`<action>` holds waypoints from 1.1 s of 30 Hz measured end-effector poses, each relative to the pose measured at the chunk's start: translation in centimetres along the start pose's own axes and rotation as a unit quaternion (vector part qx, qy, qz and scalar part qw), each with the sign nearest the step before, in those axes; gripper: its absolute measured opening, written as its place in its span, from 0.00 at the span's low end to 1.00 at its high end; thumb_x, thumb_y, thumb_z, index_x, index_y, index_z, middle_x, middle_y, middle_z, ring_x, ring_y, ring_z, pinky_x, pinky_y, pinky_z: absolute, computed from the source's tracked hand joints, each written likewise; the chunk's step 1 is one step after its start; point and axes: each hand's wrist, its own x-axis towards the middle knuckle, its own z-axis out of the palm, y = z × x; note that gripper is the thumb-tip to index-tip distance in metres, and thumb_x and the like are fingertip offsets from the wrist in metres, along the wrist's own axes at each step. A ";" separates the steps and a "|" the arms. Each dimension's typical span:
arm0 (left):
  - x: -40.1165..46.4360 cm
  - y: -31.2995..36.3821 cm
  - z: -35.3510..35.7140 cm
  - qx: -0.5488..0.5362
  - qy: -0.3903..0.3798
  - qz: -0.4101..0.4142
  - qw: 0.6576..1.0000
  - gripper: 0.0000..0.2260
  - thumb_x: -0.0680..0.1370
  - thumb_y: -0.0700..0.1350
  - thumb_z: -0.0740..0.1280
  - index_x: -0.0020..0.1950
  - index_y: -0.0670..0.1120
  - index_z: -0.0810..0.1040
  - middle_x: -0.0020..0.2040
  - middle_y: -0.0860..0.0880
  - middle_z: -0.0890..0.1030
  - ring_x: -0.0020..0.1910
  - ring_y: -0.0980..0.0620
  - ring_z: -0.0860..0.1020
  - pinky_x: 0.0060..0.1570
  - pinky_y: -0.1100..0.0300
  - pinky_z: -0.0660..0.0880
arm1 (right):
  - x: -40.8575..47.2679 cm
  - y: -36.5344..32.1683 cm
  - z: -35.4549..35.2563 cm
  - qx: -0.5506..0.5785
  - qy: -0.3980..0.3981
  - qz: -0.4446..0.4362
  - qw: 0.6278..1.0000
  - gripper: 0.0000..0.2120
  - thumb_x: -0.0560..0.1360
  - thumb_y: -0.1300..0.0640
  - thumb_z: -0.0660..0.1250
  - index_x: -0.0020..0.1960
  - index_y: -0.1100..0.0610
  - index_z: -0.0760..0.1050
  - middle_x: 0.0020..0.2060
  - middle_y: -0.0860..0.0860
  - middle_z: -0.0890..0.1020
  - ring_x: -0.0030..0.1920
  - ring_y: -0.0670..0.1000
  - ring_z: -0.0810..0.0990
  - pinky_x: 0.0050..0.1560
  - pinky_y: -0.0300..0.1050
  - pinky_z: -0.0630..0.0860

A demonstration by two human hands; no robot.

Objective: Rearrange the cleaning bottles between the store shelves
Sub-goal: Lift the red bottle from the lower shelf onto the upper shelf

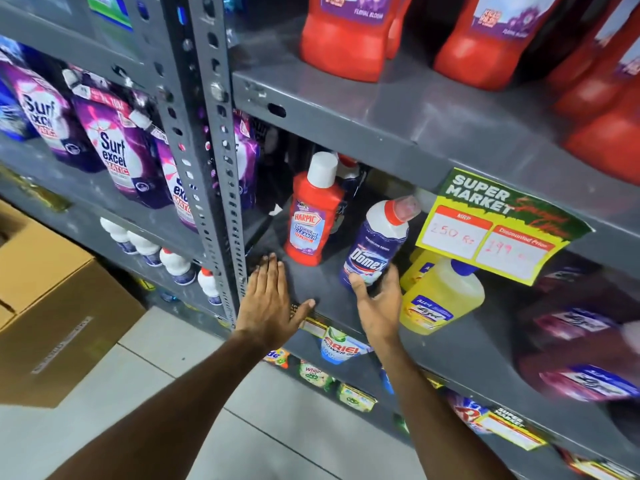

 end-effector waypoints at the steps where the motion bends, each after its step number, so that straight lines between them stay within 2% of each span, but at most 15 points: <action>1: 0.0 0.1 0.0 -0.001 0.000 0.000 1.000 0.48 0.79 0.74 0.35 0.83 0.35 0.43 0.85 0.34 0.47 0.85 0.38 0.47 0.84 0.44 0.47 | -0.5 -0.3 0.0 0.002 0.013 0.004 1.000 0.30 0.76 0.61 0.79 0.74 0.55 0.71 0.68 0.54 0.82 0.68 0.53 0.82 0.70 0.59 0.79; 3: -0.1 0.1 0.0 0.001 0.001 0.002 1.000 0.48 0.79 0.73 0.36 0.83 0.34 0.43 0.85 0.33 0.47 0.85 0.37 0.48 0.84 0.43 0.49 | -2.4 -0.9 0.1 -0.016 0.063 0.001 0.998 0.35 0.76 0.59 0.79 0.77 0.58 0.67 0.73 0.52 0.76 0.73 0.50 0.77 0.75 0.57 0.74; 6: -0.3 0.1 0.1 0.010 0.004 0.004 1.000 0.47 0.80 0.73 0.37 0.83 0.34 0.44 0.85 0.33 0.48 0.85 0.37 0.49 0.84 0.43 0.50 | -7.2 -1.7 1.2 -0.071 0.114 -0.044 0.990 0.30 0.78 0.55 0.76 0.75 0.59 0.68 0.71 0.54 0.73 0.72 0.53 0.75 0.74 0.59 0.73; 8: -0.3 0.1 -0.2 0.005 0.001 0.001 1.000 0.48 0.79 0.72 0.35 0.83 0.34 0.43 0.85 0.33 0.48 0.85 0.37 0.49 0.84 0.43 0.50 | -9.7 -2.3 2.5 -0.089 0.093 -0.067 0.989 0.25 0.79 0.54 0.72 0.73 0.57 0.70 0.68 0.53 0.74 0.69 0.54 0.76 0.70 0.56 0.75; 10: -0.3 0.2 -0.5 0.005 -0.009 0.001 1.000 0.48 0.77 0.71 0.30 0.83 0.34 0.41 0.85 0.33 0.44 0.85 0.37 0.46 0.84 0.43 0.48 | -9.8 -3.2 3.8 -0.089 0.039 -0.072 0.993 0.24 0.80 0.55 0.71 0.74 0.57 0.71 0.69 0.54 0.75 0.71 0.55 0.76 0.69 0.54 0.77; 14: -0.3 0.1 -0.7 0.019 -0.025 0.013 0.999 0.48 0.75 0.69 0.27 0.82 0.34 0.36 0.84 0.32 0.39 0.85 0.37 0.40 0.83 0.42 0.45 | -4.7 -6.2 6.6 -0.089 -0.022 -0.039 0.995 0.30 0.82 0.55 0.72 0.80 0.59 0.65 0.77 0.56 0.72 0.78 0.56 0.70 0.73 0.48 0.73; 16: -0.3 0.0 -0.7 0.018 -0.026 0.013 0.999 0.49 0.75 0.71 0.27 0.82 0.34 0.36 0.83 0.32 0.38 0.84 0.37 0.39 0.83 0.42 0.45 | -1.9 -7.4 8.1 -0.118 -0.037 -0.030 0.992 0.31 0.81 0.54 0.73 0.79 0.60 0.66 0.74 0.58 0.75 0.74 0.54 0.74 0.72 0.46 0.73; 17: -0.3 0.0 -0.7 0.015 -0.024 0.012 1.000 0.49 0.75 0.72 0.26 0.82 0.35 0.36 0.83 0.33 0.38 0.85 0.38 0.39 0.83 0.42 0.45 | -0.8 -7.7 8.7 -0.134 -0.040 -0.026 0.990 0.30 0.80 0.54 0.75 0.77 0.61 0.68 0.70 0.59 0.79 0.69 0.55 0.78 0.70 0.48 0.76; 19: -0.3 0.1 -0.6 0.007 -0.020 0.007 1.000 0.51 0.73 0.73 0.22 0.82 0.35 0.36 0.84 0.34 0.38 0.85 0.38 0.40 0.83 0.43 0.45 | 0.7 -8.0 9.6 -0.153 -0.042 -0.014 0.987 0.25 0.78 0.54 0.77 0.69 0.62 0.72 0.62 0.59 0.83 0.60 0.56 0.83 0.63 0.52 0.80; 20: -0.3 0.1 -0.6 0.003 -0.020 0.005 1.000 0.51 0.73 0.73 0.21 0.82 0.35 0.36 0.84 0.34 0.38 0.85 0.38 0.40 0.83 0.43 0.45 | 1.3 -7.9 9.9 -0.158 -0.043 -0.007 0.987 0.24 0.77 0.54 0.78 0.67 0.61 0.72 0.60 0.59 0.84 0.57 0.57 0.84 0.58 0.50 0.81; 22: -0.2 0.1 -0.4 0.001 -0.021 0.000 1.000 0.50 0.75 0.74 0.25 0.82 0.36 0.36 0.84 0.35 0.39 0.85 0.39 0.40 0.84 0.43 0.45 | 2.2 -7.8 10.0 -0.163 -0.046 0.011 0.985 0.25 0.76 0.53 0.78 0.67 0.61 0.72 0.59 0.59 0.86 0.54 0.56 0.86 0.53 0.45 0.77; 25: 0.0 0.0 -0.5 0.004 -0.039 -0.004 0.999 0.48 0.78 0.75 0.31 0.82 0.36 0.35 0.84 0.36 0.37 0.84 0.39 0.39 0.84 0.43 0.43 | 2.5 -7.6 9.7 -0.155 -0.051 0.019 0.986 0.27 0.75 0.53 0.80 0.69 0.60 0.74 0.60 0.57 0.86 0.50 0.49 0.82 0.52 0.45 0.76; 28: -0.3 -0.1 -1.2 0.007 -0.059 0.006 0.998 0.49 0.79 0.75 0.37 0.82 0.36 0.34 0.83 0.35 0.36 0.84 0.38 0.37 0.84 0.43 0.41 | 1.4 -7.1 8.8 -0.157 -0.065 0.008 0.986 0.26 0.74 0.53 0.81 0.68 0.58 0.75 0.58 0.54 0.86 0.50 0.47 0.81 0.52 0.43 0.77; 32: -2.8 -0.2 -3.4 0.021 -0.033 0.059 0.997 0.47 0.81 0.73 0.42 0.81 0.35 0.34 0.83 0.34 0.34 0.83 0.39 0.33 0.83 0.45 0.36 | -1.3 -7.6 6.8 -0.132 -0.084 -0.004 0.988 0.24 0.72 0.57 0.81 0.65 0.55 0.77 0.53 0.46 0.85 0.48 0.36 0.84 0.50 0.28 0.79; 33: -3.8 -0.2 -4.3 0.020 -0.024 0.071 0.997 0.47 0.81 0.72 0.42 0.81 0.35 0.34 0.83 0.34 0.34 0.83 0.39 0.33 0.83 0.45 0.36 | -2.2 -8.2 6.1 -0.120 -0.086 -0.004 0.989 0.24 0.72 0.57 0.81 0.64 0.55 0.77 0.53 0.46 0.86 0.50 0.36 0.85 0.51 0.30 0.80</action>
